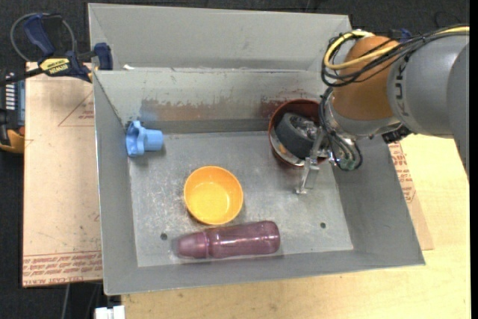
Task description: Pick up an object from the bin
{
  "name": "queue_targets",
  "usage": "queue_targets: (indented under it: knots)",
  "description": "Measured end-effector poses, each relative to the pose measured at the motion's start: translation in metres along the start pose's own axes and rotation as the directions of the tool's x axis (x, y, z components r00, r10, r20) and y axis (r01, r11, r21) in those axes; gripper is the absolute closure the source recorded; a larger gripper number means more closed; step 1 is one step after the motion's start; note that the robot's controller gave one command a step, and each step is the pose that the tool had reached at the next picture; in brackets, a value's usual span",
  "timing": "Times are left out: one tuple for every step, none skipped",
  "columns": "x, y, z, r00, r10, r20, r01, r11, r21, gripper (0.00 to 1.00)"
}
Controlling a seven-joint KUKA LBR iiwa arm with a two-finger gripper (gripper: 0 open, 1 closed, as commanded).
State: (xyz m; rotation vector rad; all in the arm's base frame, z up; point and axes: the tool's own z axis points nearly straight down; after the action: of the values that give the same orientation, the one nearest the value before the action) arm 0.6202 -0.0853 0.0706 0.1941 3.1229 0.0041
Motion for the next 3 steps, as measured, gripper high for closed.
queue_targets:
  knots:
    - [-0.0034,0.0023,-0.0005,1.000,0.019,-0.009,-0.019,1.000,0.000,0.00]
    - [-0.0014,0.0014,-0.0009,1.000,0.004,-0.001,-0.004,1.000,-0.001,0.00]
    - [-0.0051,0.0022,-0.0031,1.000,0.018,-0.003,-0.018,1.000,0.000,1.00]
